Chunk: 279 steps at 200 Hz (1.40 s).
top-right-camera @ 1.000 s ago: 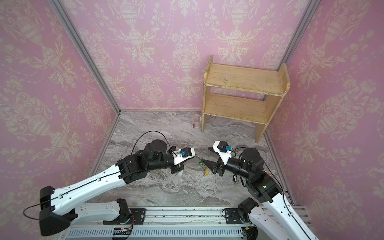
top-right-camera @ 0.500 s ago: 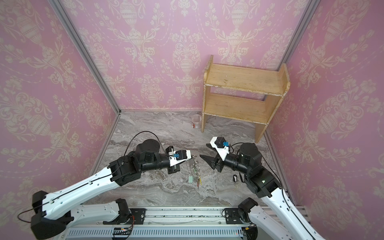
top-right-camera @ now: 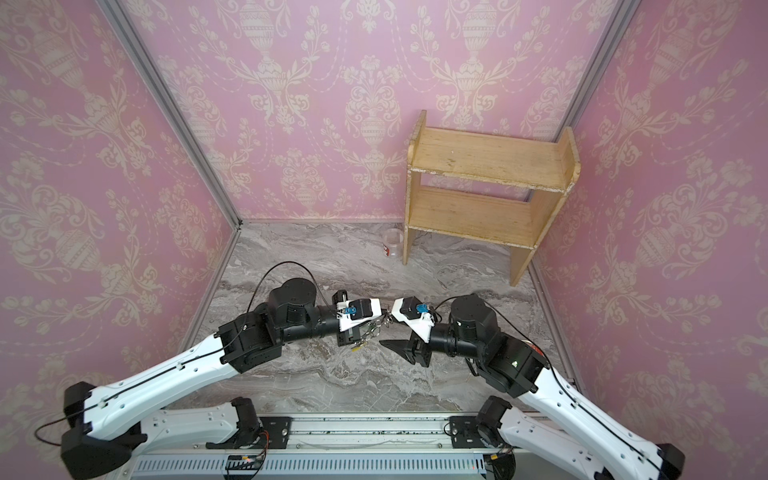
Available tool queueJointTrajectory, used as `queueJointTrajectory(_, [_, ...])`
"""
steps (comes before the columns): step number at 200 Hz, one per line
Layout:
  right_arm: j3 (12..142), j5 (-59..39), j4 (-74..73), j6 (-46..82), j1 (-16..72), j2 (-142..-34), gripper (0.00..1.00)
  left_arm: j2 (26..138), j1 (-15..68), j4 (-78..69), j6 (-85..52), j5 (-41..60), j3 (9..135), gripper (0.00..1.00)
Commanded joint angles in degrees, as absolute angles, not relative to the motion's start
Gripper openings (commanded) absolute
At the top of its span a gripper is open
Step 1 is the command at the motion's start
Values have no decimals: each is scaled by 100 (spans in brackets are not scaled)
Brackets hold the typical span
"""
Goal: Put the keys on the keyring
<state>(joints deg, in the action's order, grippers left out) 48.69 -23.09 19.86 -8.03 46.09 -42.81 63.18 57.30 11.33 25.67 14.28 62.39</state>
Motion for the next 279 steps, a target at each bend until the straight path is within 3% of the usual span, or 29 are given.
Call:
queueJointTrajectory(1, [5071,-2000,2525,-1100,4700,-4084,58,6146,5783,731,2655,1454,6251,0])
queueJointTrajectory(99, [5578,-778,2988,-1702,4687,-3462,58,5982,5783,915,2786,1888,6284,0])
queueJointTrajectory(182, [5675,-1304,2131,-1942,4691,-3750,35,5972,5781,619,2597,2562,6214,0])
queueJointTrajectory(279, [5853,-1856,2357,-2004,4690,-3924,33,5974,5704,228,2532,2905,6092,0])
